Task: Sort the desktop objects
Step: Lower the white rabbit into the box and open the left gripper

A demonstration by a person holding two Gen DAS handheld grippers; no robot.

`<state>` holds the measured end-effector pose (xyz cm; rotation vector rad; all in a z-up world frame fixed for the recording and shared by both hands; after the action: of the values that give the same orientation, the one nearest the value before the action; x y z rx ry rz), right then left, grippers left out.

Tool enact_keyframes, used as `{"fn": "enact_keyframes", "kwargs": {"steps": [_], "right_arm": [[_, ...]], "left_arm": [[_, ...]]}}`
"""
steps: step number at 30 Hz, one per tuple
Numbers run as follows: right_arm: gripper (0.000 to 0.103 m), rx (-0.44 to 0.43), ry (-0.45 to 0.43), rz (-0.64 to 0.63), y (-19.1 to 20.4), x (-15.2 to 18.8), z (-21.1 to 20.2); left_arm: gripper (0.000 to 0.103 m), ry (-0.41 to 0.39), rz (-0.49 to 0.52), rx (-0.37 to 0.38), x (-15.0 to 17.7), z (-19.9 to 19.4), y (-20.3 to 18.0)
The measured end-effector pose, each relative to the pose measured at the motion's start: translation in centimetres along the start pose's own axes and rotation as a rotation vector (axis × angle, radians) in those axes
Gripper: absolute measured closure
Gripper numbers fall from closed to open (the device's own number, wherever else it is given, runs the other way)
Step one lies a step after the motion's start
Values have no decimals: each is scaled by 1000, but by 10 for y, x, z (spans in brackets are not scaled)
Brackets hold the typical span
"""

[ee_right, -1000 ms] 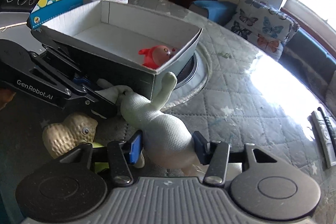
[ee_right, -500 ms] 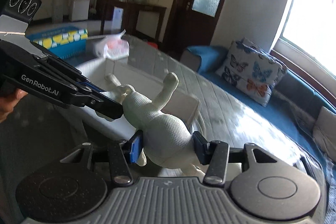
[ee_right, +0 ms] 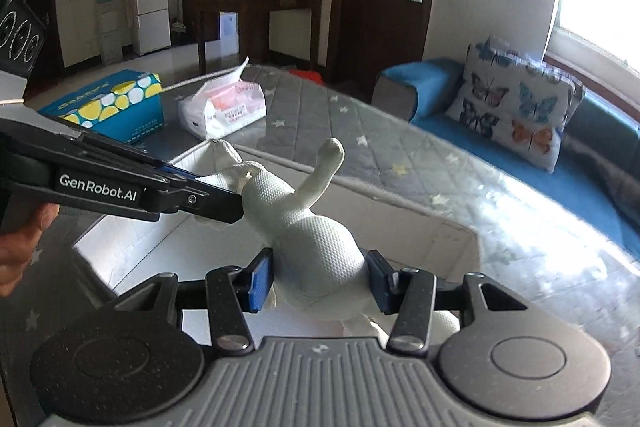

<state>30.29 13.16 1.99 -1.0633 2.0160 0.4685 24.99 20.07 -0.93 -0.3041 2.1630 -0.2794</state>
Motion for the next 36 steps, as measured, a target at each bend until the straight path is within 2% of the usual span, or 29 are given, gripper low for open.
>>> {"fn": "enact_keyframes", "kwargs": {"steps": [9, 18, 22, 28, 36], "right_arm": [[53, -33, 97, 91, -7, 12, 41], [50, -31, 150, 105, -5, 16, 66], [43, -25, 132, 102, -7, 12, 63], [43, -16, 99, 117, -10, 4, 48], [42, -6, 36, 114, -17, 2, -5]], "left_arm": [[90, 59, -31, -49, 12, 22, 27], [88, 80, -30, -82, 17, 27, 35], [87, 80, -26, -95, 18, 26, 36], [84, 65, -27, -105, 15, 15, 31], [81, 17, -4, -90, 13, -14, 8]]}}
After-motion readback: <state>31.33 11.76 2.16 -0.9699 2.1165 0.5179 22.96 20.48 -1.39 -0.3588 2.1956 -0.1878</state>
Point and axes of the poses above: each gripper's, at about its wrist camera, not at the fingertips, and z roughly the way its jaws point, y to its left, x to its underside, the point moved 9 cm from there along z, roughly the way its jaws point, and after that the axes turned 4 degrees about -y, right-handed, at the moved point
